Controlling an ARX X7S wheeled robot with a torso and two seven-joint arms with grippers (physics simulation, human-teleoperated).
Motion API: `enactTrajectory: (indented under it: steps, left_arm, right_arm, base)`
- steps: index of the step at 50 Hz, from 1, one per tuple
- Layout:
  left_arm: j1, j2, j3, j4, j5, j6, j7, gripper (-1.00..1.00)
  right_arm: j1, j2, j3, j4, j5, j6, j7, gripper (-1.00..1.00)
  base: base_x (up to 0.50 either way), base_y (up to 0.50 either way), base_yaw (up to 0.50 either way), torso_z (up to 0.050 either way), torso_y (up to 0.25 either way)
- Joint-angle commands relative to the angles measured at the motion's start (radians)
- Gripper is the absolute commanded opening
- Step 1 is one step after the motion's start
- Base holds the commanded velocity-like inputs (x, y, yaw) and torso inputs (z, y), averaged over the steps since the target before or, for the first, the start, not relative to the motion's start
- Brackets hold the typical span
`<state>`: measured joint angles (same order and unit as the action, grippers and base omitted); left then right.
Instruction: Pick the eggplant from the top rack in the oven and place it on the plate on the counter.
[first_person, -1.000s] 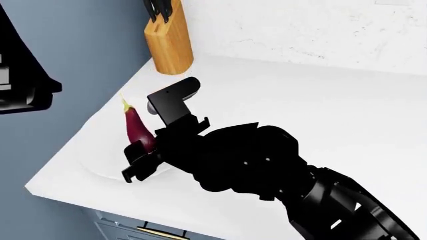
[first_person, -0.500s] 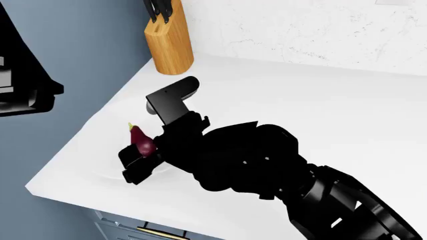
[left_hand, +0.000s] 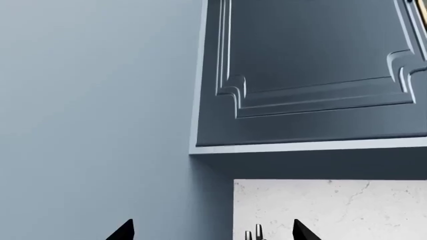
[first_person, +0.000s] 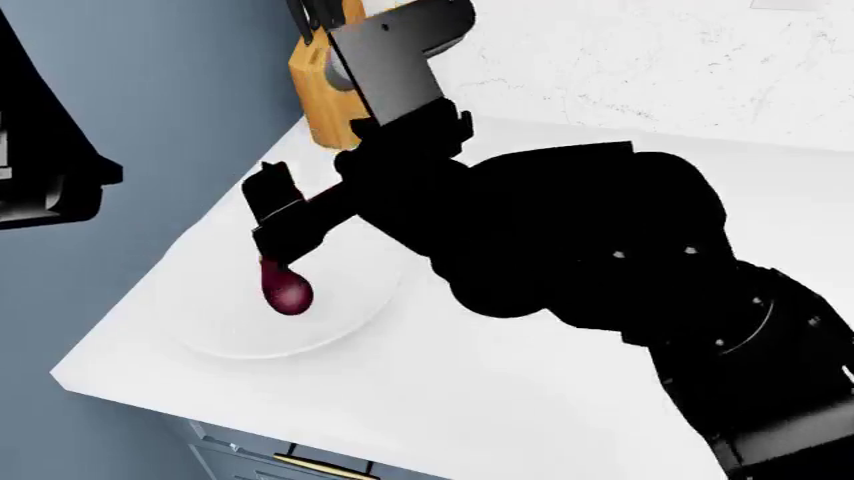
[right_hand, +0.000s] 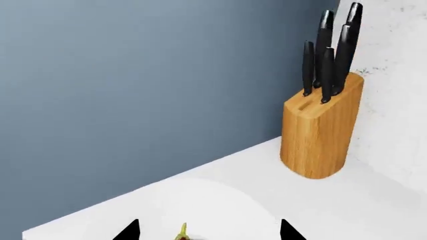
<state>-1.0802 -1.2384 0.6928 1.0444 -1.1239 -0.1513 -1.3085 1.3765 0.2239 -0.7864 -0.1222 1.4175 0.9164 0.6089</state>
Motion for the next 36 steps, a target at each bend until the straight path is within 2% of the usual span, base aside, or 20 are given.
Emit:
enactTrajectory:
  steps: [1, 4, 8, 9, 10, 16, 19, 21, 23, 24, 26, 28, 31, 36]
  left_arm:
    - [-0.146, -0.052, 0.162, 0.002, -0.011, 0.067, -0.034, 1.0]
    - [-0.178, -0.068, 0.214, 0.002, -0.004, 0.092, -0.04, 1.0]
    - [-0.226, -0.081, 0.265, 0.002, -0.005, 0.116, -0.049, 1.0]
    - [-0.279, -0.122, 0.285, 0.002, -0.036, 0.152, -0.04, 1.0]
    - [-0.314, -0.132, 0.322, 0.003, -0.039, 0.164, -0.042, 1.0]
    - [-0.5, -0.158, 0.56, 0.002, -0.022, 0.248, -0.059, 1.0]
    - [-0.617, -0.159, 0.699, 0.003, -0.017, 0.279, -0.066, 1.0]
    - [-0.616, -0.122, 0.716, -0.006, -0.003, 0.276, -0.091, 1.0]
    - [-0.58, -0.048, 0.734, -0.066, 0.046, 0.29, -0.094, 1.0]
    - [-0.558, 0.005, 0.746, -0.104, 0.074, 0.294, -0.091, 1.0]
    - [-0.547, 0.055, 0.752, -0.141, 0.089, 0.295, -0.085, 1.0]
    - [-0.534, 0.075, 0.756, -0.173, 0.1, 0.306, -0.072, 1.0]
    - [-0.528, 0.074, 0.76, -0.202, 0.108, 0.298, -0.063, 1.0]
    - [-0.548, 0.003, 0.752, -0.15, 0.088, 0.262, -0.09, 1.0]
  right_arm:
    - [0.093, 0.135, 0.12, -0.13, 0.1, 0.027, 0.115, 1.0]
    - [0.118, 0.18, 0.148, -0.171, 0.134, 0.041, 0.152, 1.0]
    - [0.165, 0.262, 0.206, -0.3, 0.254, 0.061, 0.285, 1.0]
    - [0.255, 0.412, 0.255, -0.45, 0.404, 0.046, 0.435, 1.0]
    - [0.274, 0.501, 0.262, -0.564, 0.548, 0.035, 0.585, 1.0]
    - [0.269, 0.599, 0.302, -0.722, 0.629, -0.021, 0.767, 1.0]
    - [0.183, 0.661, 0.343, -0.828, 0.624, -0.069, 0.817, 1.0]
    - [0.059, 0.71, 0.429, -0.88, 0.556, -0.115, 0.773, 1.0]
    - [-0.101, 0.752, 0.5, -0.918, 0.469, -0.129, 0.7, 1.0]
    - [-0.165, 0.729, 0.565, -0.925, 0.453, -0.032, 0.691, 1.0]
    - [-0.291, 0.612, 0.806, -0.925, 0.559, 0.149, 0.716, 1.0]
    - [-0.344, 0.571, 0.916, -0.923, 0.596, 0.242, 0.721, 1.0]
    - [-0.361, 0.572, 0.993, -0.903, 0.56, 0.291, 0.65, 1.0]
    - [-0.369, 0.568, 1.084, -0.896, 0.512, 0.332, 0.557, 1.0]
  base:
    - [0.0, 0.0, 0.0, 0.0, 0.0]
    - [0.0, 0.0, 0.0, 0.0, 0.0]
    - [0.0, 0.0, 0.0, 0.0, 0.0]
    - [0.0, 0.0, 0.0, 0.0, 0.0]
    - [0.0, 0.0, 0.0, 0.0, 0.01]
    - [0.0, 0.0, 0.0, 0.0, 0.0]
    - [0.0, 0.0, 0.0, 0.0, 0.0]
    - [0.0, 0.0, 0.0, 0.0, 0.0]
    - [0.0, 0.0, 0.0, 0.0, 0.0]
    - [0.0, 0.0, 0.0, 0.0, 0.0]
    - [0.0, 0.0, 0.0, 0.0, 0.0]
    - [0.0, 0.0, 0.0, 0.0, 0.0]
    - [0.0, 0.0, 0.0, 0.0, 0.0]
    - [0.0, 0.0, 0.0, 0.0, 0.0]
